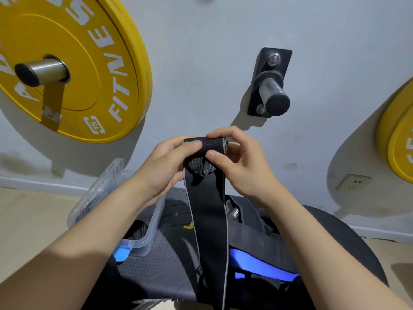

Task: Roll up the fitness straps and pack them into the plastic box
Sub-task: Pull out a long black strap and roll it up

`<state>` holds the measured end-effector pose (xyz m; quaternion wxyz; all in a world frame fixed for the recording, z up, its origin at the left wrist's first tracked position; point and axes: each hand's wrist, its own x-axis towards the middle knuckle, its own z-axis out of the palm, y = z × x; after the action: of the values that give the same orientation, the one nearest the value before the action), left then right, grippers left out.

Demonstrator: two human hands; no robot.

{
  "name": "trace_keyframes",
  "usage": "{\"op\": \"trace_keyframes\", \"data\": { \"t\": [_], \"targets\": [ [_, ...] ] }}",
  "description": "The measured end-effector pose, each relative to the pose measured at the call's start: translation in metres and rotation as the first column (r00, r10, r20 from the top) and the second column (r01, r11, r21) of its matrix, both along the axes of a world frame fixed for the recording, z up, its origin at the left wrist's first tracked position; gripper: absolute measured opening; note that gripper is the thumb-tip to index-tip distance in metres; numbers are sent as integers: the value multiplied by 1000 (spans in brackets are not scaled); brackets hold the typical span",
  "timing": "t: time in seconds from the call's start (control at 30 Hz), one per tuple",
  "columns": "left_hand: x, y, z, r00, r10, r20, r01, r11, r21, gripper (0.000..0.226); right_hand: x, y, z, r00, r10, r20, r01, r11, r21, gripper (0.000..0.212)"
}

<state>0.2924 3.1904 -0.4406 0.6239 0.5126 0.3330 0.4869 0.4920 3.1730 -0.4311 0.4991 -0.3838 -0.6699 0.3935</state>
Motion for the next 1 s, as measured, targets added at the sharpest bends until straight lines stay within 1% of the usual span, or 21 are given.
{"op": "trace_keyframes", "data": {
  "t": [0.07,0.17,0.23,0.3,0.37,0.47,0.6,0.67,0.73,0.8,0.87,0.9,0.93,1.0],
  "targets": [
    [-1,0,-3,998,0,-56,3,999,40,40,0,-1,-1,1000,-10,30,10,1000,7,26],
    [-3,0,-5,995,16,-99,-5,994,111,42,2,0,-1,995,-86,51,85,996,22,18],
    [-5,0,-5,992,23,-126,-2,986,164,37,4,1,1,991,-127,50,127,992,9,22],
    [-5,-1,-5,985,56,-164,-23,980,199,30,5,3,3,993,-108,41,108,994,-16,19],
    [-3,-5,-3,984,57,-168,-27,985,172,35,6,5,3,993,-105,51,105,994,-9,20],
    [-1,-7,0,976,43,-215,-19,993,114,57,8,4,-1,989,-115,90,109,992,66,28],
    [-8,-4,-2,944,-5,-329,7,1000,4,56,4,2,-8,973,-83,214,64,993,97,32],
    [-12,-3,-3,927,-92,-364,72,995,-69,55,3,2,-7,973,-68,219,57,997,58,32],
    [-13,-3,-4,933,-128,-335,108,991,-79,53,5,2,-5,976,-86,199,81,996,35,34],
    [-11,-3,-6,956,-45,-290,47,999,-2,46,8,3,-4,984,-88,155,88,996,9,33],
    [-7,-4,-7,960,27,-277,-1,996,92,41,9,3,0,997,-64,50,68,995,-75,26],
    [-5,-5,-7,959,40,-281,-4,991,130,38,9,3,2,997,-66,32,69,990,-124,26],
    [-3,-6,-6,955,53,-291,-4,986,165,35,9,3,3,997,-55,50,63,983,-173,28],
    [-2,-7,-5,949,102,-297,-36,975,220,27,6,1,4,995,32,93,-7,967,-254,38]
  ]
}}
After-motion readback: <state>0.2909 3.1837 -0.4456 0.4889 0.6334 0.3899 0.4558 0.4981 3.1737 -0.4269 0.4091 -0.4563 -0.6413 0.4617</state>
